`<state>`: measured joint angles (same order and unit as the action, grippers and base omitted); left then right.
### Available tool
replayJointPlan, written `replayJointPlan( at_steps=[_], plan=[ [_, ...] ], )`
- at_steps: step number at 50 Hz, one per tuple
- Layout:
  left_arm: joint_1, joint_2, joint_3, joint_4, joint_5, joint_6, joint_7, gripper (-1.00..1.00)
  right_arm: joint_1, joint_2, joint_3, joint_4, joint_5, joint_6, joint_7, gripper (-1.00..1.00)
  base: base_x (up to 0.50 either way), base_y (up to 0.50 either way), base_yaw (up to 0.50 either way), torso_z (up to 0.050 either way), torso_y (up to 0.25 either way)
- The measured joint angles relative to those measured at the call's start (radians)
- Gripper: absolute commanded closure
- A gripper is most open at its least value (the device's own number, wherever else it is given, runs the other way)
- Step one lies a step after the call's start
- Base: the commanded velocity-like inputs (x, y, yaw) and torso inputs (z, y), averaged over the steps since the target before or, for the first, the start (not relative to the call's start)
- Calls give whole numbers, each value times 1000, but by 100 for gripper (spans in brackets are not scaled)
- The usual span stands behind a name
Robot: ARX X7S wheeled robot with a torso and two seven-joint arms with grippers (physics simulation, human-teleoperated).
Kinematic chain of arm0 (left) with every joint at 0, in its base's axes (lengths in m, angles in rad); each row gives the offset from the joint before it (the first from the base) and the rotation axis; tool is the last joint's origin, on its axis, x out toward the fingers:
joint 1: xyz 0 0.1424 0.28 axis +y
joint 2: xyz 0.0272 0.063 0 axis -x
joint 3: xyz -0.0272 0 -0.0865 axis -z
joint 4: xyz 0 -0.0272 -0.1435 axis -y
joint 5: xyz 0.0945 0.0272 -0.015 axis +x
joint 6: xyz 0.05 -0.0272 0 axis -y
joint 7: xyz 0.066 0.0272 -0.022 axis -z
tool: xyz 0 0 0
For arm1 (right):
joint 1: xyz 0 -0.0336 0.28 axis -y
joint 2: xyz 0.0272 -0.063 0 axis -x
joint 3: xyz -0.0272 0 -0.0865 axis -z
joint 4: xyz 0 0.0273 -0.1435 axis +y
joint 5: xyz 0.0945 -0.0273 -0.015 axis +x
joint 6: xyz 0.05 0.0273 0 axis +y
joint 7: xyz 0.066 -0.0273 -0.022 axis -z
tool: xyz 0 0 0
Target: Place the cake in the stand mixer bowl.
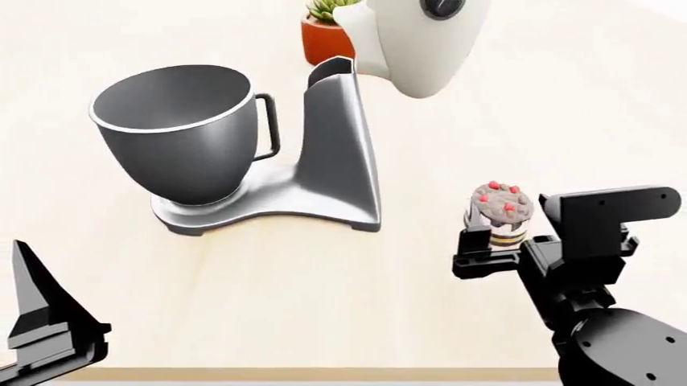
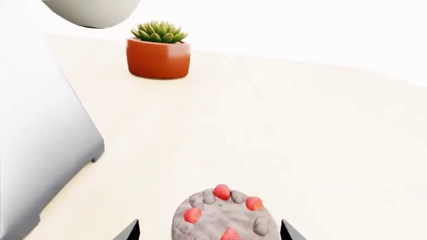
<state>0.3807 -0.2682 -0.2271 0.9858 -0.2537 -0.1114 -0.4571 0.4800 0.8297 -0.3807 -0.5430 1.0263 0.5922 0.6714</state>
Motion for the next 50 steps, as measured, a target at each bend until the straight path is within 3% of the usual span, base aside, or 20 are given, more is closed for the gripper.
replayJointPlan(
  at_steps=[50],
  plan=[
    [2,-31,21,-11,-4,9,-33,-100,-50,-17,-2,59,-30,-42,-11,-100,0,0,0,0,0]
  ],
)
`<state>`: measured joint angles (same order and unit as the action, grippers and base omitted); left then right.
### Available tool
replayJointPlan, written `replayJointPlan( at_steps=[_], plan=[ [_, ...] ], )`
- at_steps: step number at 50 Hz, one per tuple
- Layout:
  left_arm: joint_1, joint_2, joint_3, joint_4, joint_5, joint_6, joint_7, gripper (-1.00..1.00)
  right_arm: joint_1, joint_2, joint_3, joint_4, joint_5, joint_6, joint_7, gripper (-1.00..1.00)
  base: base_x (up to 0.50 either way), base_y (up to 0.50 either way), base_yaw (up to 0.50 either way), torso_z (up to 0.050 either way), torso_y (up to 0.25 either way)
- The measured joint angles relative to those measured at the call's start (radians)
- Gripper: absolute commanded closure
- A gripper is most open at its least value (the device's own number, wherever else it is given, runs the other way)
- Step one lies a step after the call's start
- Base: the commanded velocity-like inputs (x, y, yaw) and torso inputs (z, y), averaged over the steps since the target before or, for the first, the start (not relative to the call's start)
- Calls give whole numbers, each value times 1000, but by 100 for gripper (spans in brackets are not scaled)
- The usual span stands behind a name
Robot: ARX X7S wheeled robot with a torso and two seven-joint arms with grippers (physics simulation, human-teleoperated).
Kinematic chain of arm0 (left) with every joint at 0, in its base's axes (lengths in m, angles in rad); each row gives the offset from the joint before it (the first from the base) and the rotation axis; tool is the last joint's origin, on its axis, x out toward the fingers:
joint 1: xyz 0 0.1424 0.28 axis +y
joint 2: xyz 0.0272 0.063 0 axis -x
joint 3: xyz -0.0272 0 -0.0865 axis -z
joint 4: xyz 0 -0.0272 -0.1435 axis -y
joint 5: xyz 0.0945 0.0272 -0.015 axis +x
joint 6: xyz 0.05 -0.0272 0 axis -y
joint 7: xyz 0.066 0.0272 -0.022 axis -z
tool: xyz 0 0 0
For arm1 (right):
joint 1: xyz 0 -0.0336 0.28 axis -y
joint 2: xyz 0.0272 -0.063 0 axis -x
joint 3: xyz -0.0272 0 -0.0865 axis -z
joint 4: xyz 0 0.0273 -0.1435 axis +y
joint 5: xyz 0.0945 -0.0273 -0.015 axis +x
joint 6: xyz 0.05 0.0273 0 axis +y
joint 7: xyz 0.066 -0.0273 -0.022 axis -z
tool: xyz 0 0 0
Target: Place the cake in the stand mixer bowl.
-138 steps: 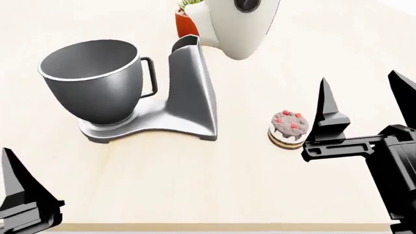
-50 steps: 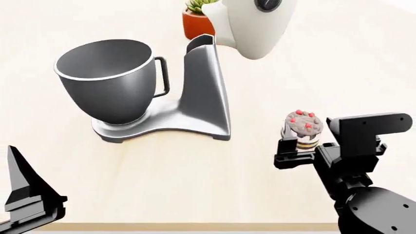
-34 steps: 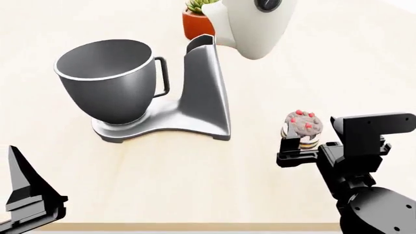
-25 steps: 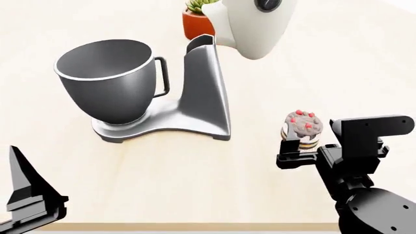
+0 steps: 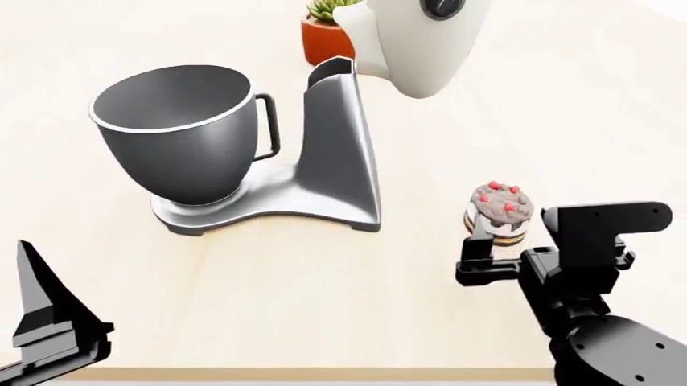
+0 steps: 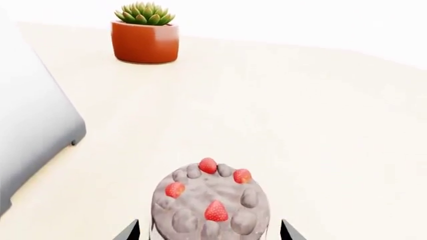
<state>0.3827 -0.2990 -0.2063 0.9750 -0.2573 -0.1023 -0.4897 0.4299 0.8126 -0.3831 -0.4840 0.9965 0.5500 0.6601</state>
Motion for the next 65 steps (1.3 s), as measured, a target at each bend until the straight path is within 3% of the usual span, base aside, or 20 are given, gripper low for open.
replayJointPlan(
  at_steps=[54,55,65],
  plan=[
    [-1,-28,22,-8,-1,5,-30,-100,22,-63,-28,135,-49,-61,-86,-100,0,0,0,0,0],
    [-1,-28,22,-8,-1,6,-31,-100,22,-64,-28,136,-50,-62,-87,100,0,0,0,0,0],
    [-1,-33,26,-10,-1,7,-36,-100,23,-67,-30,143,-53,-69,-83,100,0,0,0,0,0]
  ],
)
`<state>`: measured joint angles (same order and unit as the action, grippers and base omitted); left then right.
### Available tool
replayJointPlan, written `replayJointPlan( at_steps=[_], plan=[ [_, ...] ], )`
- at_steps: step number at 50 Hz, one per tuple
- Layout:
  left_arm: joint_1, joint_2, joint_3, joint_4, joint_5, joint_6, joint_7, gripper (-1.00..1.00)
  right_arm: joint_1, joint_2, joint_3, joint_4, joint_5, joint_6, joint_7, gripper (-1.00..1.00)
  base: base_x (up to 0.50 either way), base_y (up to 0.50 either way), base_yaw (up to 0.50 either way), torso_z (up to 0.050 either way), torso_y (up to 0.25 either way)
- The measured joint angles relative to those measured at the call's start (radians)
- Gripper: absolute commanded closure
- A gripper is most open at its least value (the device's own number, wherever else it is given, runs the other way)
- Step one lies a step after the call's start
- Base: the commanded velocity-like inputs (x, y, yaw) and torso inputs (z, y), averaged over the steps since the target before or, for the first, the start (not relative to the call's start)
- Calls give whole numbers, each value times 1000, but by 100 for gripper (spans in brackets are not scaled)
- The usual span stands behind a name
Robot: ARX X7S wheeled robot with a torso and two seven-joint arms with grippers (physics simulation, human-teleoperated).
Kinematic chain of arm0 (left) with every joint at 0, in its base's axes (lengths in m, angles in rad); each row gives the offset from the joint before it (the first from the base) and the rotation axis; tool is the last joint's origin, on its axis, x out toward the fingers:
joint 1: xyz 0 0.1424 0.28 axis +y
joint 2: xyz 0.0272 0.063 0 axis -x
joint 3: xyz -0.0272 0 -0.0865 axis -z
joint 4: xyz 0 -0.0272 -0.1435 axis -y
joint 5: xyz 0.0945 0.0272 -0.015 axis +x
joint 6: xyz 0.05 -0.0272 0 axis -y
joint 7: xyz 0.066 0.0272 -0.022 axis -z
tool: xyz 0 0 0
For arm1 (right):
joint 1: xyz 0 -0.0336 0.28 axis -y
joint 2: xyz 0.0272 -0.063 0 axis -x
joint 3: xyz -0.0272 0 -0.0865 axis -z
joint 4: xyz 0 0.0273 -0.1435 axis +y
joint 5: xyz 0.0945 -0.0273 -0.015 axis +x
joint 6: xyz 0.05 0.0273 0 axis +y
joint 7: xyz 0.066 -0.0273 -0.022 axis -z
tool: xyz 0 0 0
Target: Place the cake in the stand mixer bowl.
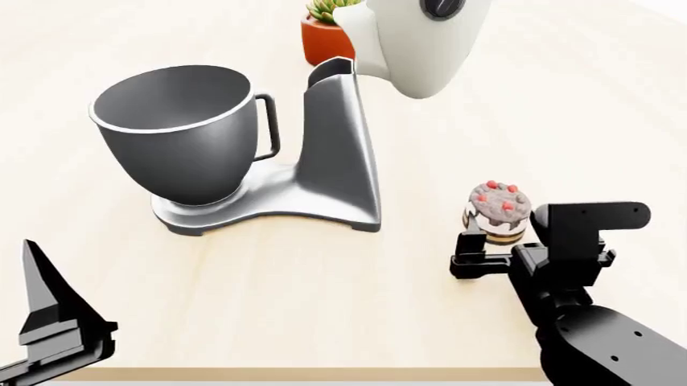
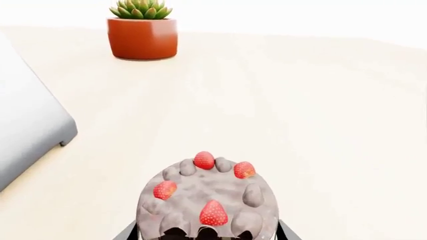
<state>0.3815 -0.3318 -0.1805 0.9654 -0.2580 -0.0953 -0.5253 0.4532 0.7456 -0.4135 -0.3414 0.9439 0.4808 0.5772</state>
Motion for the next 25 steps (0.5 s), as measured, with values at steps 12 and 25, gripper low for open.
replayJointPlan(
  at_steps=[12,25],
  plan=[
    [-2,-5,5,-3,0,0,-6,-100,-6,4,-4,-6,0,-9,9,100,1,0,0,0,0],
    [-3,-11,9,-5,-3,1,-12,-100,-69,64,-2,-152,21,-8,40,100,0,0,0,0,0]
  ],
)
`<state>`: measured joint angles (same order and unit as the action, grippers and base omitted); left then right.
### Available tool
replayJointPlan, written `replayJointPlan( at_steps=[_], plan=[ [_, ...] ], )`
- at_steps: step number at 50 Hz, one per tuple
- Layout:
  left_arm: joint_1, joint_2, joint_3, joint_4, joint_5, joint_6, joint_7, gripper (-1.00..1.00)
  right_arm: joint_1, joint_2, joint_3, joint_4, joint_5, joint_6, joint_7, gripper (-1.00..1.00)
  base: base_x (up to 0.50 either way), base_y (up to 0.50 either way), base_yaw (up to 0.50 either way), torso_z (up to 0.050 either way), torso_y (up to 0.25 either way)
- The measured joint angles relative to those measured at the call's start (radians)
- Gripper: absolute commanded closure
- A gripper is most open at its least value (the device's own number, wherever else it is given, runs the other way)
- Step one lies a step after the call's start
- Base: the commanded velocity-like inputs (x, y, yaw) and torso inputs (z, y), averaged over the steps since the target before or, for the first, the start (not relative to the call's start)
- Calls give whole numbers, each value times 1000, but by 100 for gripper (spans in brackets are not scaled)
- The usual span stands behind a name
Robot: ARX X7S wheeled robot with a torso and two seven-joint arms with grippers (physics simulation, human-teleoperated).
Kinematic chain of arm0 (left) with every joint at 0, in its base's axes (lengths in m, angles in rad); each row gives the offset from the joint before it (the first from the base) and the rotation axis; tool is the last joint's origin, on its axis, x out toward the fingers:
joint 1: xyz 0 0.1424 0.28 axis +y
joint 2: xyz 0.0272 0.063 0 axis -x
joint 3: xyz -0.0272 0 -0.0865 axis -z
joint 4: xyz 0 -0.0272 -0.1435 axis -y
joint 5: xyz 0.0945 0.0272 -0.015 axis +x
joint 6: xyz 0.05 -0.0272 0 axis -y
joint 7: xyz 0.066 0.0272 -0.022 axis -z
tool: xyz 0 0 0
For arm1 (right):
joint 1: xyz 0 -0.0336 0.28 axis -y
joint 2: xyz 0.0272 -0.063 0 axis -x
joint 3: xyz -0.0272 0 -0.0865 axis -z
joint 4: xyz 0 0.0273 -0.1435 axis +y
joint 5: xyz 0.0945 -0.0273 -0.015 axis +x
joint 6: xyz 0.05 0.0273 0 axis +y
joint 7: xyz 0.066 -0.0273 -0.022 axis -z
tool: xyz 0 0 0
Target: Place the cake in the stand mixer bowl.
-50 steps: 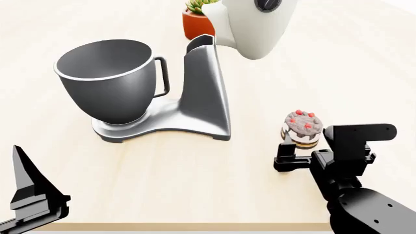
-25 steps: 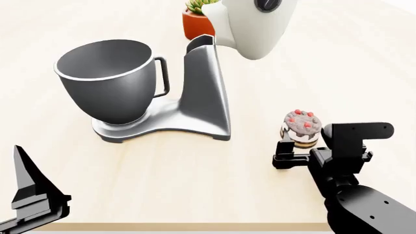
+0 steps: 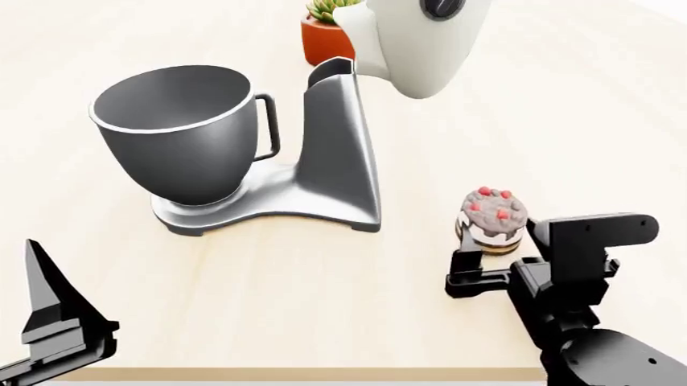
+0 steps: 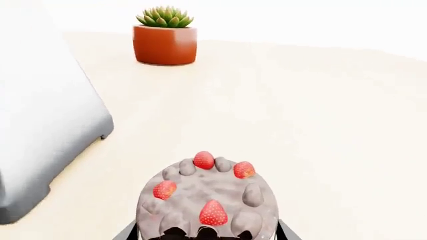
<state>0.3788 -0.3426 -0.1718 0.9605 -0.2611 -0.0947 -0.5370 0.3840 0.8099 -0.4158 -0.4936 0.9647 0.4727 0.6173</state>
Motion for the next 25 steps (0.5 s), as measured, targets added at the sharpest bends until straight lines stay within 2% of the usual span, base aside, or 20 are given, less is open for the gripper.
replayJointPlan(
  at_steps=[13,25],
  plan=[
    [0,-5,2,-2,-3,0,-7,-100,-66,69,-18,-253,-1,2,33,100,0,0,0,0,0],
    [-1,-9,1,-6,-9,2,-13,-100,-23,54,-87,-414,-5,69,48,100,0,0,0,0,0]
  ],
)
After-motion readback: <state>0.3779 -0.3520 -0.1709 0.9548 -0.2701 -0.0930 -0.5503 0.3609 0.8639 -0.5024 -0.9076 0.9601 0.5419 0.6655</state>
